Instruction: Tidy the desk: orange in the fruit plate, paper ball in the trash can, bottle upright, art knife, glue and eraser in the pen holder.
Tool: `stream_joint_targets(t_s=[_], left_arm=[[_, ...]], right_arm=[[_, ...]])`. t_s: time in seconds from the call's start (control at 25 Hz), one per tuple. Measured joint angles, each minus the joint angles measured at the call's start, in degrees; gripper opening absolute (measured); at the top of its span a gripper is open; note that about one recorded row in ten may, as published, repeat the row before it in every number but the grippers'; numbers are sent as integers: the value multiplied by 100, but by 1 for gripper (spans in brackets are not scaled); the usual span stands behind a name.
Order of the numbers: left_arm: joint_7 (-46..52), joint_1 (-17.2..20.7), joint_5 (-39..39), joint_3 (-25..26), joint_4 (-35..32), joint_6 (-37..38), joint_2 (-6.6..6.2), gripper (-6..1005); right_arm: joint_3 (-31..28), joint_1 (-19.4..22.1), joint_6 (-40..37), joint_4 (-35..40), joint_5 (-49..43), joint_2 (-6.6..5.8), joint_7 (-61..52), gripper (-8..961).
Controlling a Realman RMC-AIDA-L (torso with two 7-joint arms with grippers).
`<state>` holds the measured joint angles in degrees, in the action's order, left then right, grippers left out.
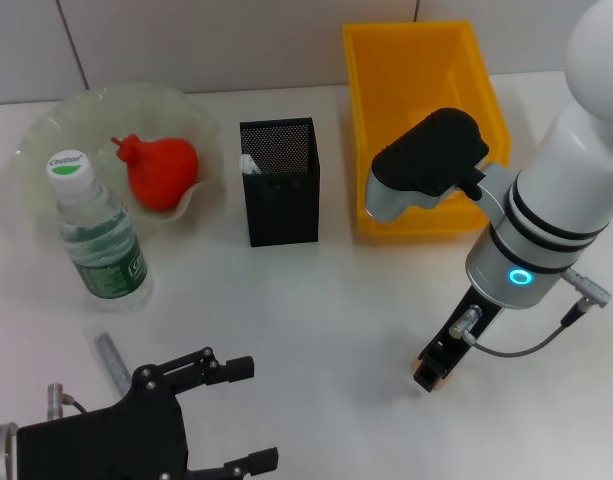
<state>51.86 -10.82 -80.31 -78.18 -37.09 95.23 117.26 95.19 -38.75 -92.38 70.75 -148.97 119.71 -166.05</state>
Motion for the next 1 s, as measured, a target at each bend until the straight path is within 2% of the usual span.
stream_joint_targets(t_s=[0.16,0.64,0.8,1.0], left_arm=[[0,1,-2,0,0,6,-1,806],[0,1,-2,-4,0,14,-2,805],[1,1,-2,-4,0,34,-2,805],[5,1,-2,-1,-3,99,-2,805]], right_arm=[[46,-44,19,-91,0,0,0,416],[79,-146,148,-354,1,-8,38,416],[75,-149,165,-336,1,-9,47,259],[25,-46,103,5,2,-10,49,259]])
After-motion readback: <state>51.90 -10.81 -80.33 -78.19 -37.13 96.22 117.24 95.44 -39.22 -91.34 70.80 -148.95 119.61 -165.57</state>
